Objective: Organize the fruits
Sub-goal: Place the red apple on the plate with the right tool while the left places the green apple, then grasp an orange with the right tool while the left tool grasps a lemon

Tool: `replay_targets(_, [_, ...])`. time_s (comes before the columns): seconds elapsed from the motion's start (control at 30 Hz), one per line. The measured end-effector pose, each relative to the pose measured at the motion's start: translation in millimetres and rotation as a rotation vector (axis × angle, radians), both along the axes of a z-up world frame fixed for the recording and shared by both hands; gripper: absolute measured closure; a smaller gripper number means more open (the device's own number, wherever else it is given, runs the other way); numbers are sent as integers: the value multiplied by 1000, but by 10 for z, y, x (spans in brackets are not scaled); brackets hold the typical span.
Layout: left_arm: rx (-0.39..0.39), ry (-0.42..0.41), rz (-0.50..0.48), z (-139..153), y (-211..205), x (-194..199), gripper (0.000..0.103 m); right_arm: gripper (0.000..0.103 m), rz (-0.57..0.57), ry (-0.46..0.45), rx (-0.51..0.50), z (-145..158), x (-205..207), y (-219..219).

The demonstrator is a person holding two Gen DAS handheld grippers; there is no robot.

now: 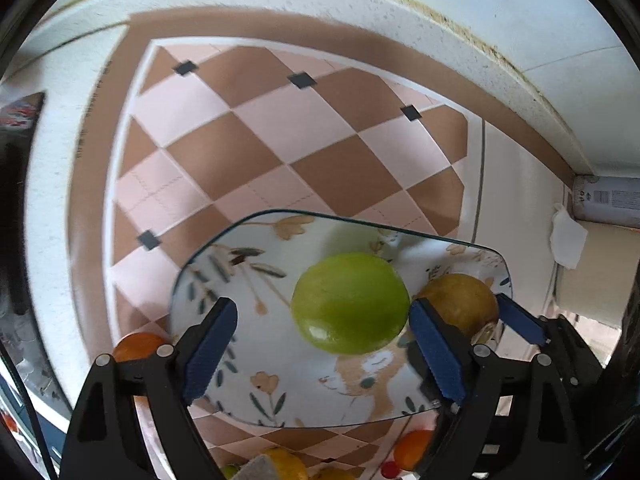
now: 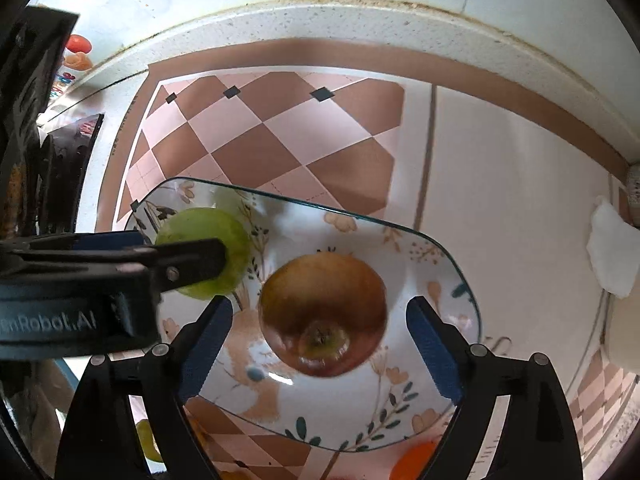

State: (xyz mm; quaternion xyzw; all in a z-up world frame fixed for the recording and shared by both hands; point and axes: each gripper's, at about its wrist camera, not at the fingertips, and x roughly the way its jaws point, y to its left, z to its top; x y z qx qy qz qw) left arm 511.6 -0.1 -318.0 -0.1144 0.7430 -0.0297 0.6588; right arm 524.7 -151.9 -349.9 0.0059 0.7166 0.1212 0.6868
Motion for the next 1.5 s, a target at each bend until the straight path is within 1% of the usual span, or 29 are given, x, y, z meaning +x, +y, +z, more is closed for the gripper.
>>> replay_targets(0.1, [67,-60,4,168,20,-139,15,12,-15,-30,-26,113,-76,-65])
replay_targets(0.23, [153,-139,5,378,56,-362,15,12,-41,-65,-36,289,-199,-192])
replay_targets(0.33, [181,-180,12,513,56,-589,15,12,-57,-89,-52,434,-362,-273])
replay_targets(0.47, [220,-233,-9,692,27,-897,15,12,-95,-107,-51,644,-617,-379])
replay_targets(0.5, [228,-242,-14,759,97,-984,15,12,-105,-114,-53,707,-688,-418])
replay_targets(0.53, [235,-247,-18,765,74,-985,15,12,-117,-122,-61,771,-775,-434])
replay_targets(0.7, [249,-322,-53,1103,40,-1359,15,12,-166,-161,-61,1107,-1181,-499])
replay_targets(0.77, [250,-361,-61,1271,81,-1499,15,12,-176,-182,-62,1252,-1339,-479])
replay_targets(1.0, [246,-462,-94,1746,67,-1966,15,12,-220,-242,-21,1718,-1828,-328])
replay_targets(1.17, [237,-510,-112,2003,91,-2256,15,12,-248,-298,9,2079,-2161,-275])
replay_targets(1.3, [236,-546,-123,2180,108,-2446,15,12,-261,-358,-2,2382,-2389,-254])
replay_targets(1.5, [204,-573,-130,2380,111,-2679,15,12,-268,-411,13,2709,-2606,-238])
